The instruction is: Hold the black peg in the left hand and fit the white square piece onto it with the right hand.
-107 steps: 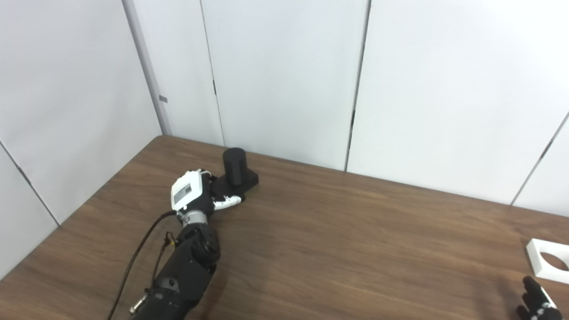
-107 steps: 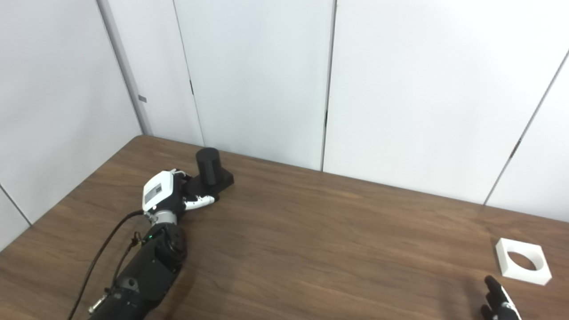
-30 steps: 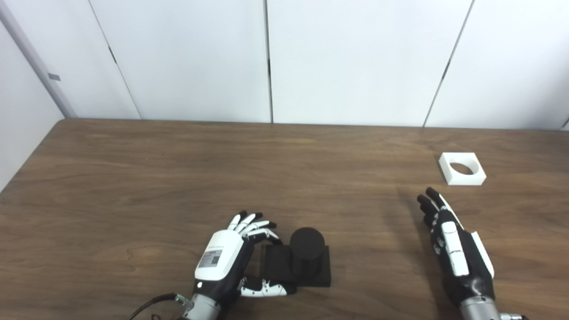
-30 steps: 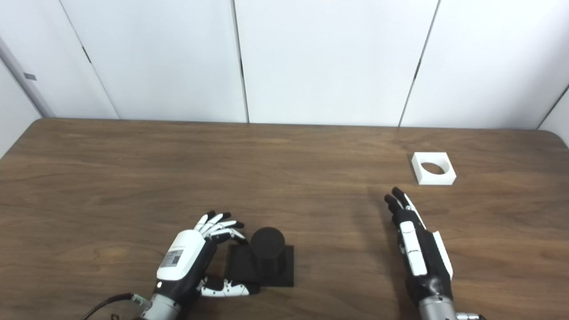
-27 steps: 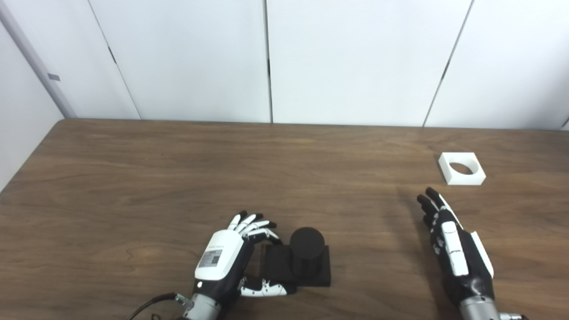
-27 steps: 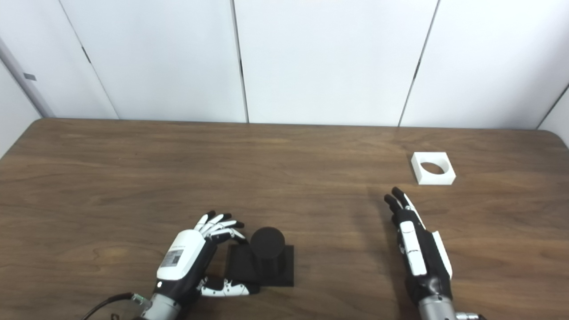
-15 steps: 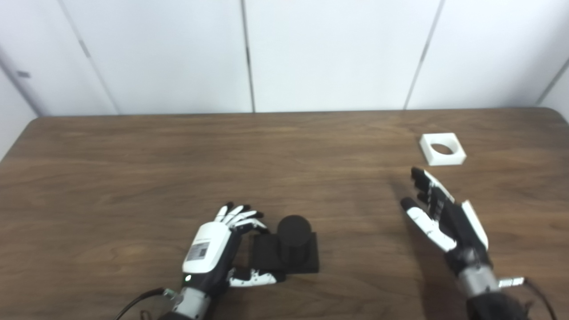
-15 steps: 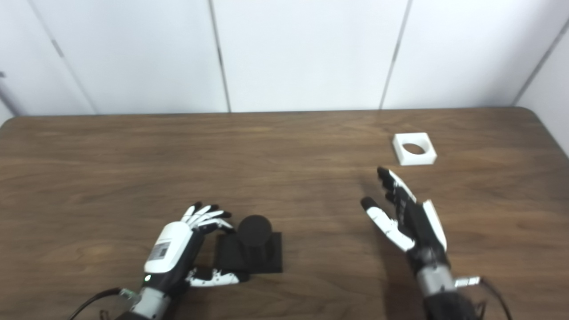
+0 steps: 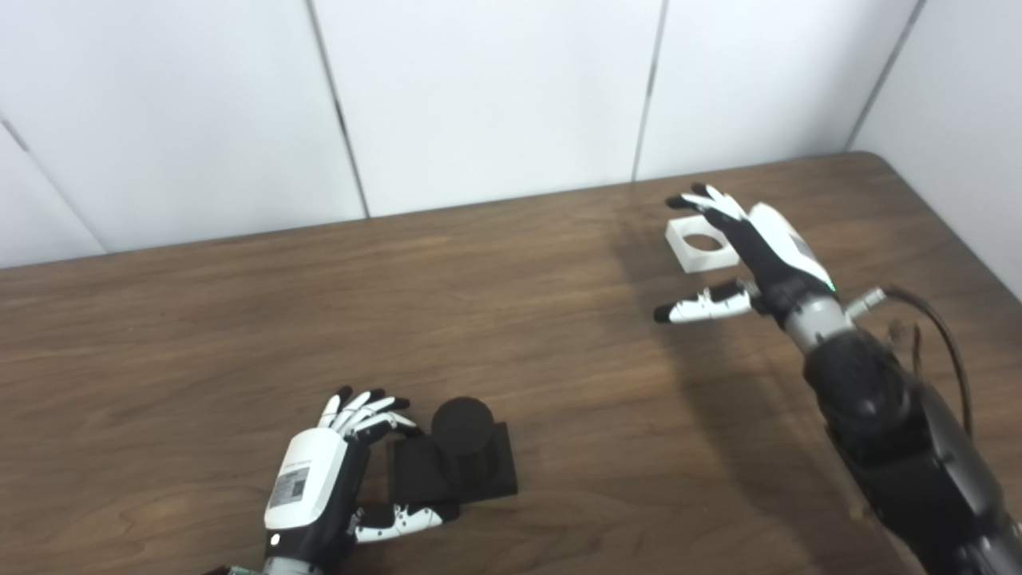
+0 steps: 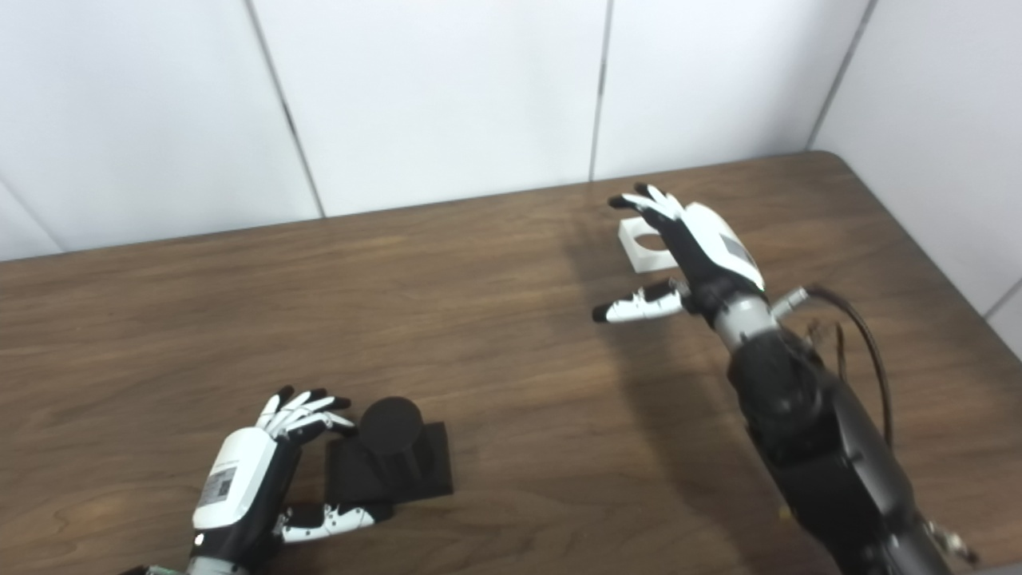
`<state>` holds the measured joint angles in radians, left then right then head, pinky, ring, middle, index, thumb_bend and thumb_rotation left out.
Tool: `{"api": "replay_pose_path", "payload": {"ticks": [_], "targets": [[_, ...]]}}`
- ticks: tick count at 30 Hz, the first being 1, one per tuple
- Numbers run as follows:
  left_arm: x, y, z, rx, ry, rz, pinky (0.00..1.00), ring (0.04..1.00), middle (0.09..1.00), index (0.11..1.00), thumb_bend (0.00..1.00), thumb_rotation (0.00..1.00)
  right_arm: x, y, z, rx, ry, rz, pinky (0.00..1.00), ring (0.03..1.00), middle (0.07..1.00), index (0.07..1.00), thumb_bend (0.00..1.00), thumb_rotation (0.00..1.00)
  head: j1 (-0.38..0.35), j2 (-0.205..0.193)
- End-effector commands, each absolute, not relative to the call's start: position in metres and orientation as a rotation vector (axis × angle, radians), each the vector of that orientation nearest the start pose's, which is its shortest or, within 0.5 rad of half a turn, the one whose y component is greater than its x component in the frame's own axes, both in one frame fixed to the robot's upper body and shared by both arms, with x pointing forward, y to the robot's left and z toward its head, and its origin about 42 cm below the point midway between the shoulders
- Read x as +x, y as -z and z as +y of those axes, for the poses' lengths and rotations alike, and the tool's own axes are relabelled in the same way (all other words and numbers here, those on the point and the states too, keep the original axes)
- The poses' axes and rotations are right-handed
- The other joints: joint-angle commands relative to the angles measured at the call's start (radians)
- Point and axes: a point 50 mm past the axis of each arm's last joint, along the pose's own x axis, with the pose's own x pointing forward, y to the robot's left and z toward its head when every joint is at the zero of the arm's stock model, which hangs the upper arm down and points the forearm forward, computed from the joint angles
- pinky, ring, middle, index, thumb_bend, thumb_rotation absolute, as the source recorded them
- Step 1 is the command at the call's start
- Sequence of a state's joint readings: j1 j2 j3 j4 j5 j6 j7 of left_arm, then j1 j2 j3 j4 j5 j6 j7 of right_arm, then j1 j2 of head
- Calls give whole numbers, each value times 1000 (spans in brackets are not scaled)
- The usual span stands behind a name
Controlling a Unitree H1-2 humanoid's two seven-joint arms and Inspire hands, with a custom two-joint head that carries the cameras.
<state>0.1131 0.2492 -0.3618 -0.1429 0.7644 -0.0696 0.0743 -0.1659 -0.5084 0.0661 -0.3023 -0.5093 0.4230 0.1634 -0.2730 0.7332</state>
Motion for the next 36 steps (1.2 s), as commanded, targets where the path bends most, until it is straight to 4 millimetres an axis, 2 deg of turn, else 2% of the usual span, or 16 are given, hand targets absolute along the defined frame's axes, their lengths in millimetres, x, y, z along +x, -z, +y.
{"api": "replay_pose_path", "payload": {"ticks": [1, 5, 10, 18, 29, 36], "targets": [[215, -69, 207, 982, 370, -116, 1000, 898, 815, 484, 523, 54, 337, -254, -333, -1063, 64, -78, 964, 1000, 983, 849, 927, 155, -9, -4], [214, -67, 208, 980, 370, -125, 1000, 890, 809, 484, 523, 53, 363, -260, -344, -1125, 75, -29, 990, 1000, 988, 838, 935, 160, -25, -12], [213, -65, 209, 969, 377, -121, 1000, 888, 807, 484, 523, 52, 396, -260, -356, -1162, 86, 40, 974, 1000, 999, 834, 913, 166, -41, -23], [211, -63, 209, 964, 391, -116, 1000, 887, 807, 484, 523, 51, 436, -267, -362, -1253, 72, 116, 977, 1000, 1000, 836, 934, 196, -51, -39], [209, -63, 206, 944, 386, -111, 1000, 891, 812, 485, 523, 52, 472, -278, -365, -1428, -17, 240, 967, 1000, 987, 803, 972, 195, -44, -35], [208, -64, 204, 934, 377, -116, 1000, 890, 810, 484, 523, 52, 481, -288, -366, -1496, -78, 316, 958, 1000, 976, 798, 984, 188, -38, -32]]}}
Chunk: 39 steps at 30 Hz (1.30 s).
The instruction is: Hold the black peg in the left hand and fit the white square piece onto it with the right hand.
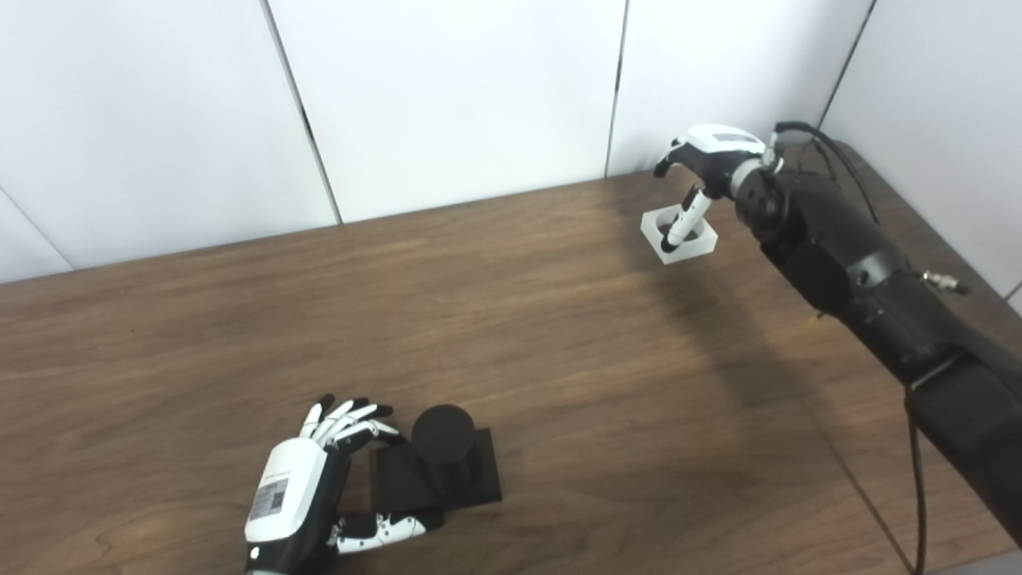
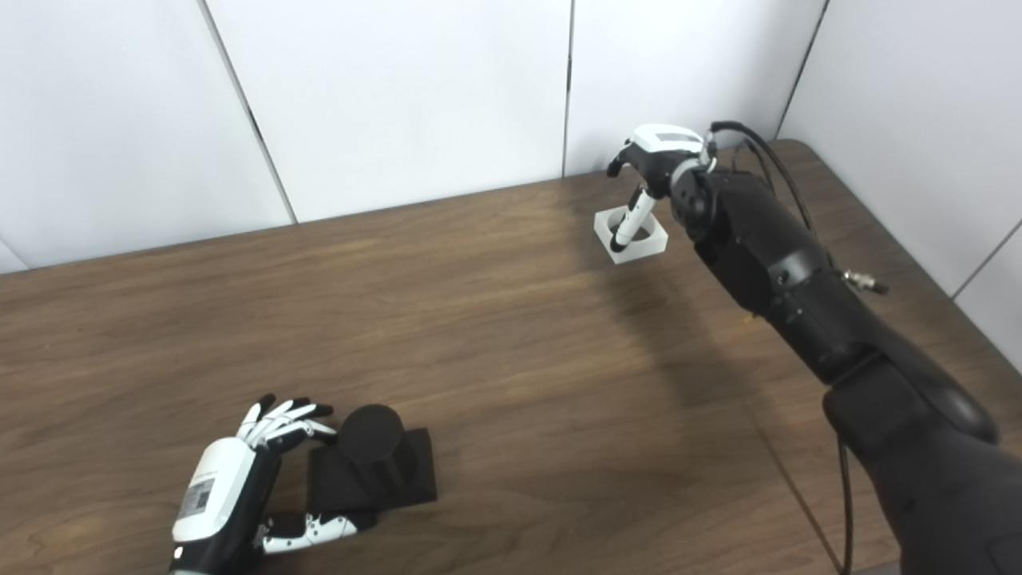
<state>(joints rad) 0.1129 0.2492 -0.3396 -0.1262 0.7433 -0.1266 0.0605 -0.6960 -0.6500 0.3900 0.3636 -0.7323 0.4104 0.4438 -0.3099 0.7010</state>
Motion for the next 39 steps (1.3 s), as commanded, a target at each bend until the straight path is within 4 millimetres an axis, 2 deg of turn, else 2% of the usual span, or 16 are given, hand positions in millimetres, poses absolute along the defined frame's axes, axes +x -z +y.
{"api": "replay_pose_path", "payload": {"ticks": [1, 9, 14, 15, 18, 21, 26, 32, 37, 39], "targets": [[208, -64, 204, 933, 376, -116, 1000, 891, 810, 484, 523, 52, 482, -290, -365, -1499, -82, 325, 958, 1000, 974, 796, 986, 180, 0, 0], [208, -64, 202, 927, 372, -114, 1000, 894, 812, 484, 523, 51, 482, -297, -363, -1523, -131, 398, 989, 1000, 969, 805, 963, 184, 14, 6], [208, -64, 199, 932, 370, -112, 1000, 894, 812, 484, 523, 52, 481, -305, -364, -1446, -157, 392, 986, 1000, 974, 813, 964, 207, 25, 7], [209, -64, 198, 935, 370, -112, 1000, 892, 810, 484, 523, 52, 481, -307, -365, -1417, -161, 382, 938, 1000, 977, 815, 957, 199, 29, 6], [210, -63, 196, 937, 369, -112, 1000, 889, 806, 484, 523, 52, 478, -313, -365, -1341, -160, 347, 888, 1000, 971, 815, 958, 197, 37, 4], [210, -62, 195, 937, 368, -113, 1000, 888, 805, 484, 523, 51, 475, -318, -364, -1254, -151, 332, 924, 991, 964, 828, 946, 189, 46, 1], [211, -61, 193, 940, 369, -111, 1000, 888, 804, 484, 523, 52, 473, -326, -358, -1202, -169, 292, 991, 999, 974, 848, 909, 201, 53, -2], [212, -60, 191, 941, 368, -112, 1000, 888, 806, 485, 523, 52, 474, -335, -349, -1248, -190, 273, 1000, 1000, 969, 846, 912, 204, 56, -3], [213, -61, 191, 938, 365, -109, 1000, 889, 807, 484, 523, 52, 475, -336, -349, -1342, -209, 295, 963, 999, 961, 816, 942, 143, 57, -3], [213, -61, 190, 938, 363, -108, 1000, 889, 807, 484, 523, 52, 476, -335, -349, -1373, -216, 312, 963, 1000, 965, 812, 951, 149, 58, -1]]}}
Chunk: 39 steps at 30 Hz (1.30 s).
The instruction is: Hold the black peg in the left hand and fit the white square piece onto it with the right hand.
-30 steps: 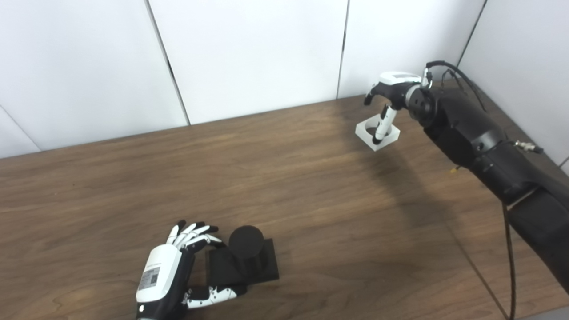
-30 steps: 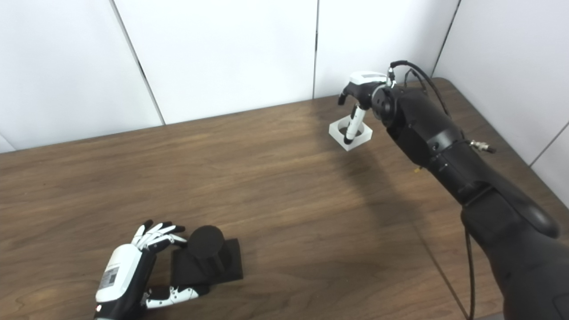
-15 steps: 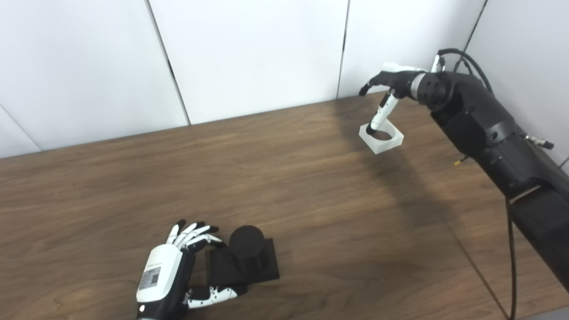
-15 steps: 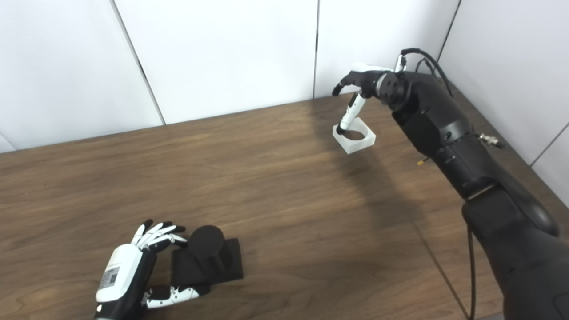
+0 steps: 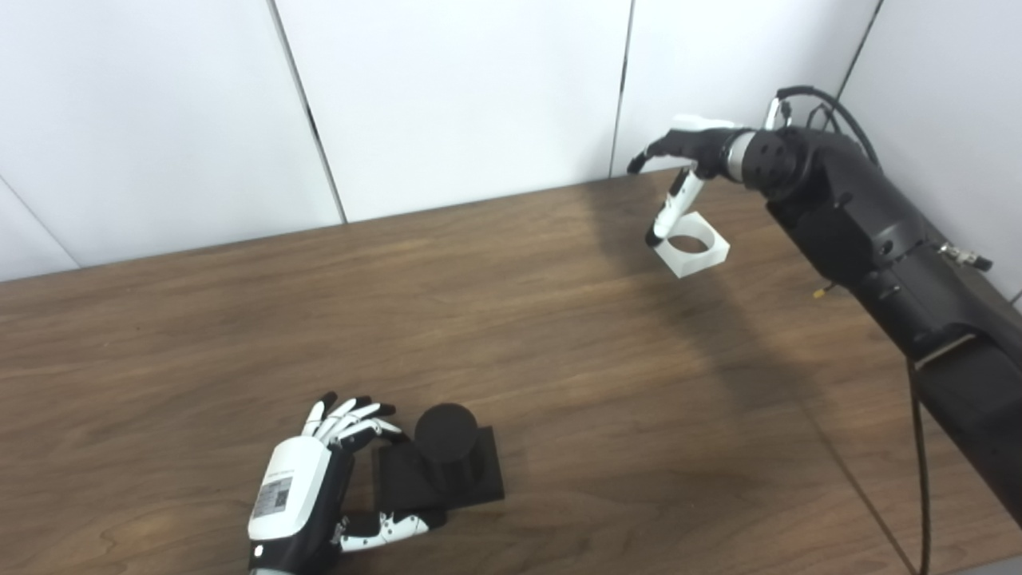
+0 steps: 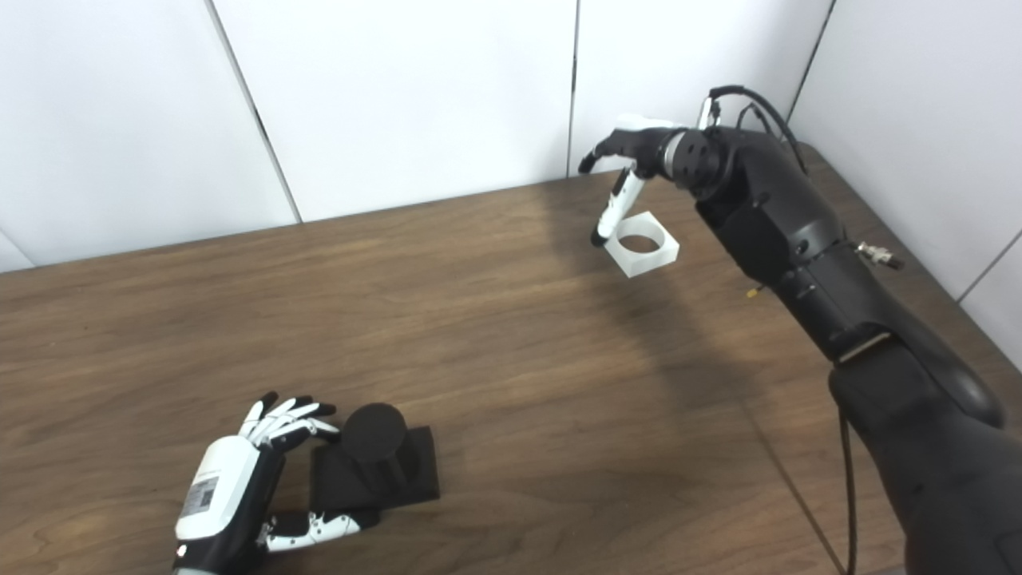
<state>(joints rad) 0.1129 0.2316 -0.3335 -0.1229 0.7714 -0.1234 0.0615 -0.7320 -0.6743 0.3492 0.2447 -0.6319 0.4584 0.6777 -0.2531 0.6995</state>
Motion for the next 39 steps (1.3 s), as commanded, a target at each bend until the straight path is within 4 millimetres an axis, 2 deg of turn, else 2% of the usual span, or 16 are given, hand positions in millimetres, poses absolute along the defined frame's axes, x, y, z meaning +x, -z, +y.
{"api": "replay_pose_path", "payload": {"ticks": [1, 5, 12, 22, 32, 39], "targets": [[213, -61, 190, 937, 362, -108, 1000, 889, 806, 484, 523, 52, 476, -334, -350, -1398, -224, 321, 960, 1000, 967, 811, 960, 153, 1, 0], [213, -61, 191, 936, 358, -111, 1000, 887, 805, 484, 523, 52, 477, -331, -351, -1481, -245, 349, 888, 990, 943, 803, 965, 149, 1, 3], [214, -62, 191, 936, 356, -105, 1000, 889, 808, 484, 523, 52, 476, -326, -350, -1571, -253, 363, 996, 1000, 955, 803, 944, 139, 1, 3], [214, -62, 191, 939, 356, -105, 1000, 889, 807, 484, 523, 52, 475, -326, -354, -1598, -247, 385, 998, 1000, 973, 816, 971, 166, 1, 3], [213, -59, 192, 959, 355, -95, 1000, 885, 806, 485, 523, 52, 476, -303, -359, -1610, -255, 421, 979, 1000, 969, 813, 992, 169, 10, 4], [212, -59, 193, 958, 357, -92, 1000, 888, 808, 485, 523, 52, 474, -298, -362, -1620, -250, 428, 999, 1000, 974, 818, 975, 147, 9, 4]]}}
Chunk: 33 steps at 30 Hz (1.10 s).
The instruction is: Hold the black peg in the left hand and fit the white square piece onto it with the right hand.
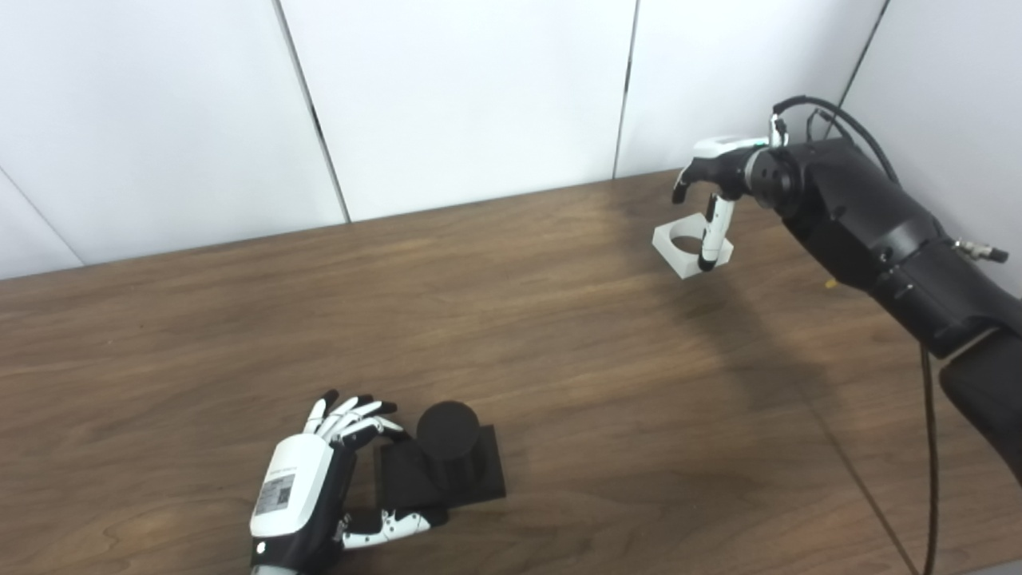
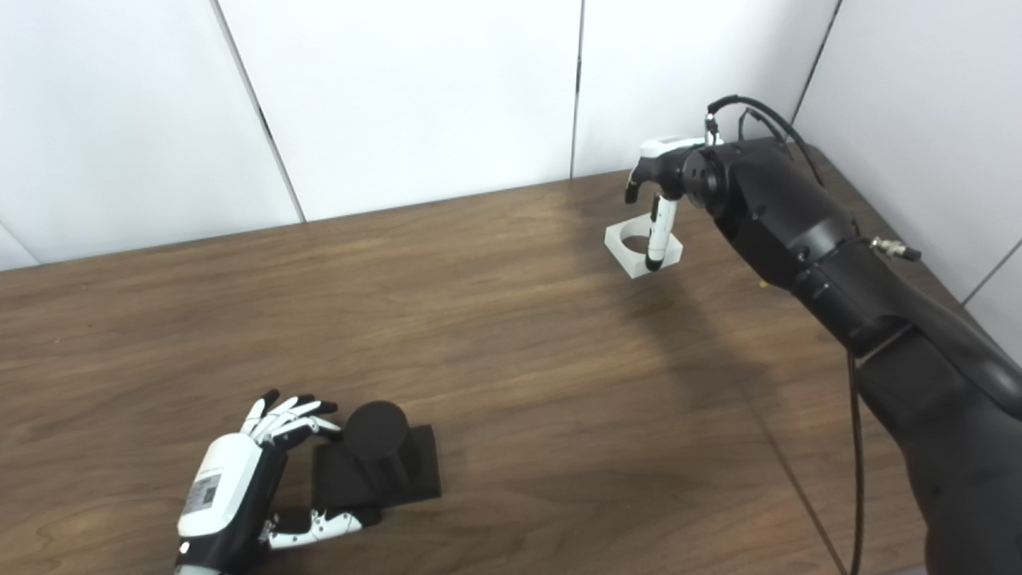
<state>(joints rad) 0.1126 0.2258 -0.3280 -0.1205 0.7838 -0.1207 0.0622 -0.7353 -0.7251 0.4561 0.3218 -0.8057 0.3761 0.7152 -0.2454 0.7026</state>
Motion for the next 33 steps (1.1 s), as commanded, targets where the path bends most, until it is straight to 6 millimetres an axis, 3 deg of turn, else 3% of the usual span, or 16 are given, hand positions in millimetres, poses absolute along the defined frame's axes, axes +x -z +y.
{"api": "replay_pose_path", "payload": {"ticks": [1, 33], "targets": [[212, -59, 193, 958, 357, -92, 1000, 889, 809, 485, 523, 52, 474, -298, -362, -1621, -251, 429, 1000, 1000, 973, 819, 969, 142, 1, 1], [210, -62, 195, 955, 360, -90, 1000, 888, 809, 484, 523, 52, 466, -277, -368, -1590, -248, 381, 963, 1000, 944, 798, 956, 154, 7, 10]]}}
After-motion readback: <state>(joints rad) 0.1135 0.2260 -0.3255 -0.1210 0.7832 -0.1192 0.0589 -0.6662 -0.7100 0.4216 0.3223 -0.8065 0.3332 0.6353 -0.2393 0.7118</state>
